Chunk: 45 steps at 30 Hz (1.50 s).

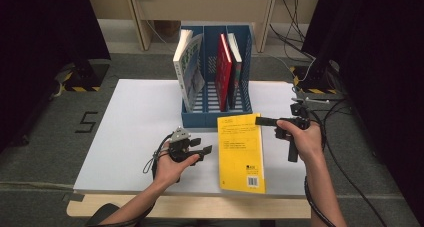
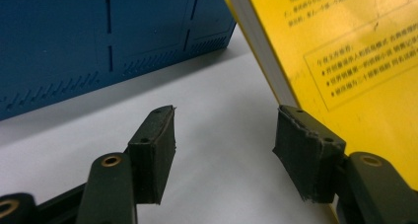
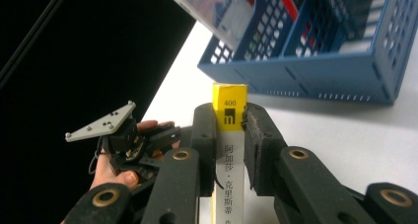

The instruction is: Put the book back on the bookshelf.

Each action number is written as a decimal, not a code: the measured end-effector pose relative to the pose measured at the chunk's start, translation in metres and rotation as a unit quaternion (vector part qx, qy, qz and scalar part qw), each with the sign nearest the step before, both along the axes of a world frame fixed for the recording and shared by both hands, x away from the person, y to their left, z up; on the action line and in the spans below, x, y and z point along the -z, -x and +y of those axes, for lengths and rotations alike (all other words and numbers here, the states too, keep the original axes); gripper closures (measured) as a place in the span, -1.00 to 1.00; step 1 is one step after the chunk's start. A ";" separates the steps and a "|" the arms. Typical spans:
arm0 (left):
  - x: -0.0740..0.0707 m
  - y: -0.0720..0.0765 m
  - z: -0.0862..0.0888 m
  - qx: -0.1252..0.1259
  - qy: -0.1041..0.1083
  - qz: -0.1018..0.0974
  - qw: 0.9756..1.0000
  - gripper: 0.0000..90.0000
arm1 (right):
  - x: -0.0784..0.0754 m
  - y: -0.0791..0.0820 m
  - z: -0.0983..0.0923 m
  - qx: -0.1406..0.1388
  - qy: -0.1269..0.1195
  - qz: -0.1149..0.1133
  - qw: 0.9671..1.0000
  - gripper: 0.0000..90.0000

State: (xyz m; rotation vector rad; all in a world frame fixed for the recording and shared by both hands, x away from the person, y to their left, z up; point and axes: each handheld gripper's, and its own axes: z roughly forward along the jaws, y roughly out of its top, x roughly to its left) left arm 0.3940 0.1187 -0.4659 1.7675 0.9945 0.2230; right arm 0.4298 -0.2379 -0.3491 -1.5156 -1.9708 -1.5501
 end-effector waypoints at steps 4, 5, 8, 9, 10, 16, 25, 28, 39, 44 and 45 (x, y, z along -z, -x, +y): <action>0.000 -0.001 0.003 -0.006 0.001 0.000 1.000 -0.11 | -0.009 0.003 -0.002 0.011 0.002 -0.019 1.000 0.72; 0.000 -0.001 0.003 -0.008 0.000 0.000 1.000 -0.11 | -0.011 0.004 -0.003 0.015 0.005 -0.026 1.000 0.72; 0.001 -0.002 0.005 -0.009 0.001 0.000 1.000 -0.11 | -0.017 0.007 -0.004 0.026 0.002 -0.043 0.999 0.72; 0.001 -0.002 0.005 -0.010 0.001 0.001 1.000 -0.11 | -0.019 0.008 -0.004 0.029 -0.001 -0.046 0.998 0.72; 0.002 -0.001 0.006 -0.011 -0.001 0.001 1.000 -0.11 | -0.021 0.008 -0.004 0.032 0.001 -0.053 0.998 0.72; 0.004 -0.002 0.007 -0.013 -0.001 0.003 1.000 -0.11 | -0.035 0.013 -0.002 0.048 0.019 -0.088 0.995 0.72; 0.005 -0.003 0.009 -0.017 0.000 0.003 1.000 -0.11 | -0.052 0.016 -0.004 0.076 0.037 -0.121 0.989 0.72; 0.006 -0.003 0.009 -0.018 0.001 0.003 1.000 -0.11 | -0.058 0.017 -0.005 0.084 0.037 -0.131 0.987 0.72; 0.008 -0.004 0.011 -0.022 -0.001 0.005 1.000 -0.10 | -0.081 0.020 -0.008 0.121 0.046 -0.175 0.976 0.72; 0.008 -0.004 0.013 -0.025 -0.003 0.004 1.000 -0.10 | -0.086 0.018 -0.006 0.141 0.046 -0.188 0.971 0.72; 0.009 -0.004 0.013 -0.026 -0.005 0.003 1.000 -0.10 | -0.087 0.017 -0.006 0.146 0.049 -0.194 0.969 0.72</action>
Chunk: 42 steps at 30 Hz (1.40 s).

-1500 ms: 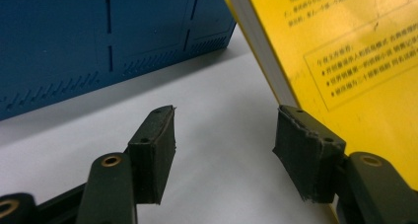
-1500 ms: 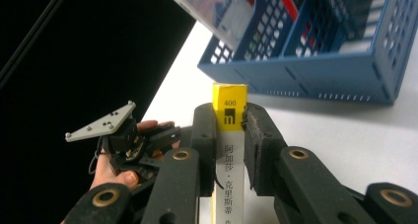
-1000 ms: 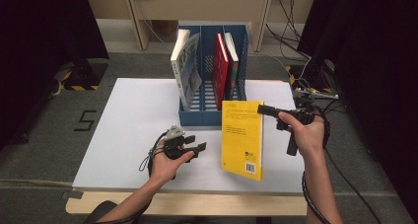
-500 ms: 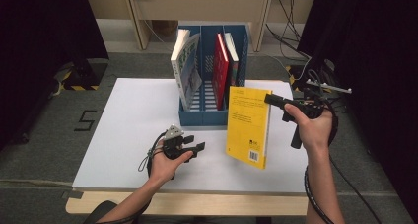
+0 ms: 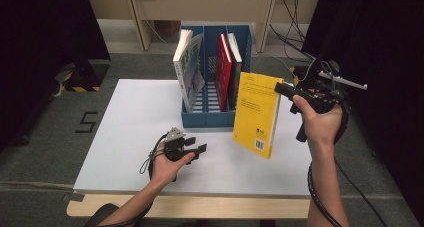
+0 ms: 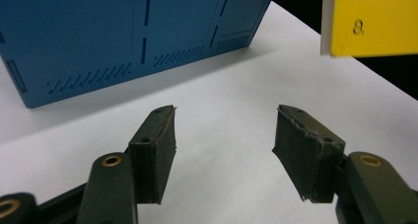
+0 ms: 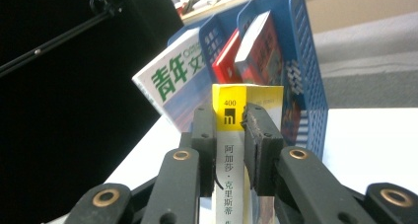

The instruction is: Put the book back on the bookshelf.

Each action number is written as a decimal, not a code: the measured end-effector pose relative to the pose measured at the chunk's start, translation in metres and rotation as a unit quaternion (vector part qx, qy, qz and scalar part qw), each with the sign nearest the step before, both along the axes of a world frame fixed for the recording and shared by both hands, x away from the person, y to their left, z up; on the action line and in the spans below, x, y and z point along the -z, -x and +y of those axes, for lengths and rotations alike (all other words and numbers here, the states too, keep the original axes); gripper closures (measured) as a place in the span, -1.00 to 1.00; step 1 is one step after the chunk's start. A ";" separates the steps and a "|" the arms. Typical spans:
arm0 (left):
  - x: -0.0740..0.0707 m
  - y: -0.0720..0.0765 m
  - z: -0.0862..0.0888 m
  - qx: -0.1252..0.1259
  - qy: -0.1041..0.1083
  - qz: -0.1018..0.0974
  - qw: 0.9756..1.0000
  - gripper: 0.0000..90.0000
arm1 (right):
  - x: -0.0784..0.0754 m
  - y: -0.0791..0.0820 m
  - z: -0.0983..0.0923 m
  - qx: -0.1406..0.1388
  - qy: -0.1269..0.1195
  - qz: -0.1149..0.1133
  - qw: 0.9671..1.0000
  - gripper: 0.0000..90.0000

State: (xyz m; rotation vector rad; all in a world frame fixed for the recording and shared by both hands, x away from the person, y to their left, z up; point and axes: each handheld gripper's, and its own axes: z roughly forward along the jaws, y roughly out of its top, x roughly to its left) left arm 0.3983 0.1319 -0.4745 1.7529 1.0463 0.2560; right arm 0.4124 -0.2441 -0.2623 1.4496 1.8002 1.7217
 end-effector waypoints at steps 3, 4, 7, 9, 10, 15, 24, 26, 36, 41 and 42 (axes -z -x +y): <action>0.000 0.000 0.000 -0.002 -0.002 -0.001 1.000 -0.11 | -0.004 -0.001 0.002 0.010 0.004 -0.011 1.000 0.72; 0.001 0.000 0.001 -0.002 -0.003 -0.003 1.000 -0.11 | -0.006 -0.002 0.002 0.015 0.003 -0.012 1.000 0.72; 0.001 0.000 0.001 -0.005 -0.004 -0.005 1.000 -0.11 | -0.009 -0.005 0.004 0.024 0.007 -0.024 0.999 0.72; 0.001 0.000 0.002 -0.005 -0.006 -0.003 1.000 -0.11 | -0.011 -0.007 0.005 0.031 0.007 -0.029 0.999 0.72; 0.001 0.000 0.002 -0.005 -0.006 -0.002 1.000 -0.11 | -0.012 -0.009 0.006 0.035 0.009 -0.034 0.999 0.72; 0.002 0.000 0.003 -0.006 -0.005 -0.003 1.000 -0.11 | -0.015 -0.017 0.010 0.056 0.017 -0.045 0.997 0.72; 0.002 0.000 0.003 -0.006 -0.004 -0.003 1.000 -0.11 | -0.025 -0.033 0.016 0.081 0.023 -0.068 0.994 0.72; 0.002 0.000 0.004 -0.007 -0.004 -0.002 1.000 -0.11 | -0.028 -0.036 0.017 0.087 0.025 -0.073 0.993 0.72; 0.002 0.000 0.004 -0.009 -0.003 -0.002 1.000 -0.11 | -0.034 -0.058 0.028 0.111 0.040 -0.095 0.988 0.72; 0.002 0.000 0.005 -0.009 0.000 -0.004 1.000 -0.11 | -0.033 -0.067 0.034 0.122 0.050 -0.103 0.986 0.72; 0.002 0.000 0.005 -0.009 -0.001 -0.004 1.000 -0.11 | -0.033 -0.069 0.036 0.125 0.055 -0.106 0.985 0.72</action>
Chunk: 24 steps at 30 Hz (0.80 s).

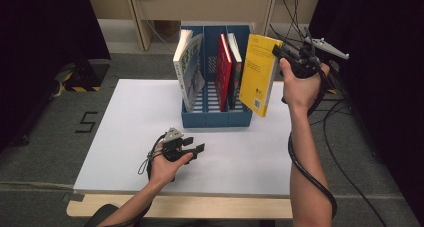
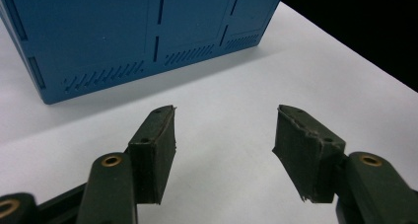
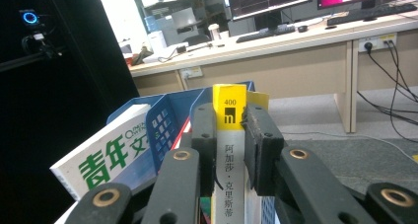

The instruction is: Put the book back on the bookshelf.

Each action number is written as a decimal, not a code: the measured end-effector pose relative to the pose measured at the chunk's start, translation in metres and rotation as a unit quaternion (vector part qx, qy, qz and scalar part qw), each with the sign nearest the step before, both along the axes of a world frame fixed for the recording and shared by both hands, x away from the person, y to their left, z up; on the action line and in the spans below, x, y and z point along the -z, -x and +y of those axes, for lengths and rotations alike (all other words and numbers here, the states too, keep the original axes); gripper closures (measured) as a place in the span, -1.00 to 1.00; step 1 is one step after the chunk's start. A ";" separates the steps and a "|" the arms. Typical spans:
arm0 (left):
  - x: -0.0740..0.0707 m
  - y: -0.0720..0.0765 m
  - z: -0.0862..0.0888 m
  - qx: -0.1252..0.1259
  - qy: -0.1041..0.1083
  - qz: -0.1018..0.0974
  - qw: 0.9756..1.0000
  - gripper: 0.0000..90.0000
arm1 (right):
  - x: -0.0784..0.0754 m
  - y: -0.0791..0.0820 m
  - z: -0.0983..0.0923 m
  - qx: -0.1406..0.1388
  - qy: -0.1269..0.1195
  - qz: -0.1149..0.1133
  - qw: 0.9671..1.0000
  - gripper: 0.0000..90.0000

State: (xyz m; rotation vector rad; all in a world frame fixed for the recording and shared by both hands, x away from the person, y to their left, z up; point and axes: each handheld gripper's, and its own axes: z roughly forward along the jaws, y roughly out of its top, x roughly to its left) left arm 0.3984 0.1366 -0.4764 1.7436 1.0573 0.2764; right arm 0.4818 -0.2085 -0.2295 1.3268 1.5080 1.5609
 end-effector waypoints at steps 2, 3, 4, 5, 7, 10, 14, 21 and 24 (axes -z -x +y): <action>0.000 0.000 0.000 0.000 -0.001 0.000 1.000 -0.11 | 0.000 -0.002 0.003 0.002 0.001 0.001 1.000 0.72; 0.000 0.000 0.000 0.000 -0.001 0.000 1.000 -0.11 | 0.001 -0.004 0.005 0.005 0.004 -0.002 1.000 0.72; 0.000 0.000 0.000 0.000 -0.001 0.000 1.000 -0.11 | 0.001 -0.005 0.006 0.006 0.008 -0.003 1.000 0.72; 0.000 0.000 0.000 0.001 0.000 0.001 1.000 -0.11 | 0.001 -0.007 0.008 0.007 0.009 -0.004 1.000 0.72; 0.000 0.000 0.000 0.001 -0.001 0.001 1.000 -0.11 | 0.001 -0.010 0.011 0.012 0.010 -0.007 1.000 0.72; 0.001 0.000 0.000 0.001 -0.001 0.001 1.000 -0.11 | 0.000 -0.014 0.014 0.015 0.012 -0.014 1.000 0.72; 0.000 0.000 0.000 0.001 0.000 0.001 1.000 -0.11 | -0.002 -0.019 0.020 0.024 0.021 -0.026 0.999 0.72; 0.001 0.000 0.000 0.001 -0.001 0.002 1.000 -0.11 | -0.002 -0.028 0.027 0.036 0.035 -0.040 0.998 0.72; 0.001 -0.001 0.001 0.000 -0.001 0.001 1.000 -0.11 | 0.000 -0.033 0.029 0.039 0.034 -0.043 0.998 0.72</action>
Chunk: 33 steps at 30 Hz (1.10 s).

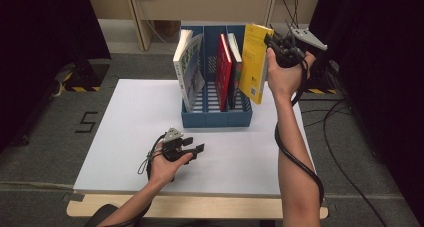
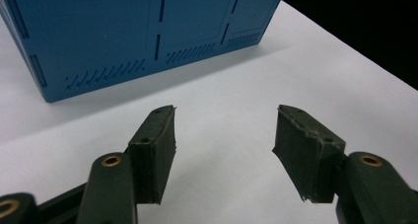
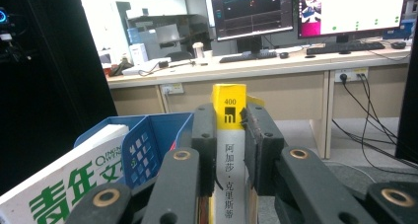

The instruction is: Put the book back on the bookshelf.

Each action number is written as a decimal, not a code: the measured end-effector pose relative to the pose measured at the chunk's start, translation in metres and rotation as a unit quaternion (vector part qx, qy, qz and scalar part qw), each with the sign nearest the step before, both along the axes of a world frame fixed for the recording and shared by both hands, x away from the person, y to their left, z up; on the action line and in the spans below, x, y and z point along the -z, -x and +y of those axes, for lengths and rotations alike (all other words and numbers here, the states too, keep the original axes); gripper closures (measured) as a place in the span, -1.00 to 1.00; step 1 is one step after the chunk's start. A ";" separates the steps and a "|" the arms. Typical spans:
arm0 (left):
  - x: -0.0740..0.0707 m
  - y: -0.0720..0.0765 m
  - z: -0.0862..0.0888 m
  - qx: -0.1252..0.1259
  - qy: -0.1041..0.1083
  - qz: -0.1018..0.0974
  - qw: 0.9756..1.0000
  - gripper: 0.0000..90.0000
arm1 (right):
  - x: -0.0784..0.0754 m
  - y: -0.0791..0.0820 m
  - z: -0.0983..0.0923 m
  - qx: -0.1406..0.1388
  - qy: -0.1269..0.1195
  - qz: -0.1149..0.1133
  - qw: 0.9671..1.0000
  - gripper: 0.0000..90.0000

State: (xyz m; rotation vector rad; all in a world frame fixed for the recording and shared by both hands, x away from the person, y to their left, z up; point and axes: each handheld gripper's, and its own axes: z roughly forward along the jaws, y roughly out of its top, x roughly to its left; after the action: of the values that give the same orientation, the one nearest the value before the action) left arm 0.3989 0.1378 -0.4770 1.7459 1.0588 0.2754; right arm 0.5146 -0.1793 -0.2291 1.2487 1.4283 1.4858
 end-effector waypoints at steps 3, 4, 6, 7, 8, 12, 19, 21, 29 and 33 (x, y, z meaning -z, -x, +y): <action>0.000 0.000 0.001 0.000 0.000 0.000 1.000 -0.11 | 0.002 -0.004 0.003 0.000 -0.002 -0.002 1.000 0.72; 0.000 0.000 0.001 0.000 0.000 0.001 1.000 -0.11 | 0.003 -0.005 0.004 0.000 0.000 -0.004 1.000 0.72; 0.000 0.000 0.001 -0.001 0.001 0.000 1.000 -0.11 | 0.005 -0.007 0.006 0.001 -0.002 -0.004 1.000 0.72; 0.000 0.000 0.002 -0.001 0.001 0.000 1.000 -0.11 | 0.006 -0.008 0.007 0.001 -0.001 -0.006 1.000 0.72; 0.000 -0.001 0.002 -0.001 0.001 0.000 1.000 -0.11 | 0.007 -0.009 0.008 0.001 -0.003 -0.007 1.000 0.72; 0.000 -0.001 0.002 -0.001 0.001 0.000 1.000 -0.11 | 0.006 -0.010 0.012 0.001 -0.002 -0.012 1.000 0.72; 0.000 -0.001 0.002 -0.001 0.001 0.000 1.000 -0.11 | 0.004 -0.007 0.018 -0.003 0.005 -0.026 1.000 0.72; 0.000 -0.001 0.002 -0.001 0.001 -0.001 1.000 -0.11 | 0.004 -0.006 0.020 -0.007 0.005 -0.027 1.000 0.72; 0.001 -0.001 0.002 -0.002 0.001 0.000 1.000 -0.11 | 0.003 -0.003 0.031 -0.015 0.018 -0.045 0.999 0.72; 0.001 -0.001 0.002 -0.001 0.000 0.001 1.000 -0.11 | 0.002 -0.005 0.033 -0.017 0.018 -0.048 0.999 0.72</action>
State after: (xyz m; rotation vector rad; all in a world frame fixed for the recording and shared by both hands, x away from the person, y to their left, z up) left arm 0.3995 0.1398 -0.4779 1.7444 1.0616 0.2753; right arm 0.5197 -0.1463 -0.2311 1.1216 1.4128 1.5155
